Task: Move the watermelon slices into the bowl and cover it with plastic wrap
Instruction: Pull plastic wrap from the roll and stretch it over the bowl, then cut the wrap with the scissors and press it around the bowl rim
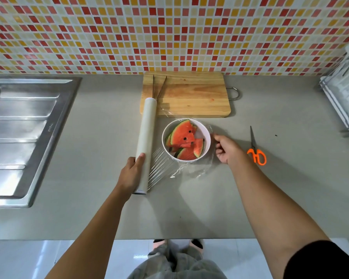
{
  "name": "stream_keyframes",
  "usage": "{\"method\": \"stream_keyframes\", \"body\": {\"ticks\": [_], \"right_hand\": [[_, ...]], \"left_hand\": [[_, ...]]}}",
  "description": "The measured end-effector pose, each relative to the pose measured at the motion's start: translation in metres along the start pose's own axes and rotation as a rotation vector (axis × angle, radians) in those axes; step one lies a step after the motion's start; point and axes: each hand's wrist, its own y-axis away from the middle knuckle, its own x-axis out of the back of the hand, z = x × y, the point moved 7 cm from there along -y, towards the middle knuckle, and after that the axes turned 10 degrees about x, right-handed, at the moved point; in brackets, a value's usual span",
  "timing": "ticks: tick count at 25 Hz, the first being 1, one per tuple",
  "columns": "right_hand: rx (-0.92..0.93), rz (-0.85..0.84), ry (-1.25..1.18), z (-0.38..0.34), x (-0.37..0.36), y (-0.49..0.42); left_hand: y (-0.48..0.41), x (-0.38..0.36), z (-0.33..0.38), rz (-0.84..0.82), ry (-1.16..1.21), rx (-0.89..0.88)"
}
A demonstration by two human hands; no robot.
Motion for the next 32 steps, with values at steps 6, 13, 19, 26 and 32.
{"method": "stream_keyframes", "body": {"ticks": [6, 13, 19, 26, 32], "right_hand": [[0.007, 0.164, -0.207, 0.001, 0.001, 0.004], [0.588, 0.541, 0.766, -0.044, 0.069, 0.038], [0.418, 0.52, 1.141, -0.024, 0.108, 0.038], [0.506, 0.429, 1.118, -0.035, 0.118, 0.032], [0.503, 0.382, 1.183, -0.048, 0.115, 0.031]], "left_hand": [[0.005, -0.003, -0.002, -0.024, 0.082, 0.065], [0.008, -0.001, -0.004, -0.048, 0.102, 0.081], [0.01, -0.002, -0.007, -0.093, 0.054, 0.003], [0.008, 0.002, -0.007, -0.129, 0.067, -0.026], [0.012, 0.003, -0.006, -0.075, 0.034, -0.035]]}}
